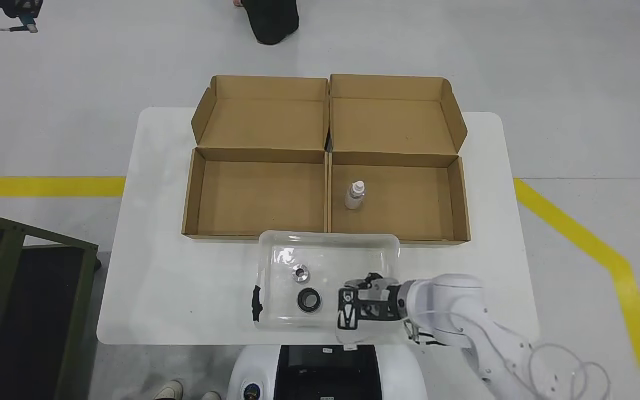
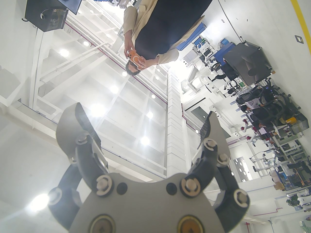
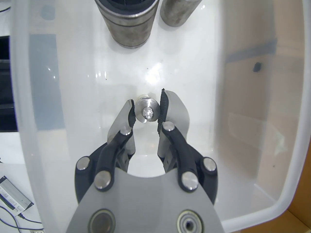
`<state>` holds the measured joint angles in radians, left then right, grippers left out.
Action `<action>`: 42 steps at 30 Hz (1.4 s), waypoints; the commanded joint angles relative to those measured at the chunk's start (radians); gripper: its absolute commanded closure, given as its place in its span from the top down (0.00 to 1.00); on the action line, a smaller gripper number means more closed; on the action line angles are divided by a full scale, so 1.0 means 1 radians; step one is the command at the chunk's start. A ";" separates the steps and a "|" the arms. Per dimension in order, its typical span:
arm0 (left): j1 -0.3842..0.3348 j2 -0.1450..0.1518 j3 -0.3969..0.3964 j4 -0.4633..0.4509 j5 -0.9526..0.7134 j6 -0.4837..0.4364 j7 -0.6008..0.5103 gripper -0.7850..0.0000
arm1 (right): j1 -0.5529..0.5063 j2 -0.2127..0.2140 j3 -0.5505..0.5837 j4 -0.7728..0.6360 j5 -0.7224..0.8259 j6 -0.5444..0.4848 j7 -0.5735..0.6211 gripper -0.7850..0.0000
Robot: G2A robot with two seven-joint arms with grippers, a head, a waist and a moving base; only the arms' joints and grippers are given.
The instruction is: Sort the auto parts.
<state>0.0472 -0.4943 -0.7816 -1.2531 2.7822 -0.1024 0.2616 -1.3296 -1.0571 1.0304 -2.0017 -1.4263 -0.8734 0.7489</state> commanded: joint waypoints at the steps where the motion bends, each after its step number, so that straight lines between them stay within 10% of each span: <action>1: 0.000 0.000 0.000 0.000 0.000 0.000 0.000 1.00 | 0.001 0.002 0.009 -0.021 0.019 0.003 0.003 0.00; 22: 0.000 0.000 0.000 0.000 0.000 0.000 0.000 1.00 | -0.014 0.016 0.234 -0.166 0.538 0.114 -0.263 0.00; 42: 0.000 0.000 0.000 0.000 0.000 0.000 0.000 1.00 | -0.063 0.004 0.331 -0.111 0.694 0.318 -0.550 0.00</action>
<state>0.0472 -0.4943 -0.7816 -1.2531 2.7822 -0.1024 0.2616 -1.3911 -1.0535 1.3569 -2.1099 -0.7305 -0.5626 0.1988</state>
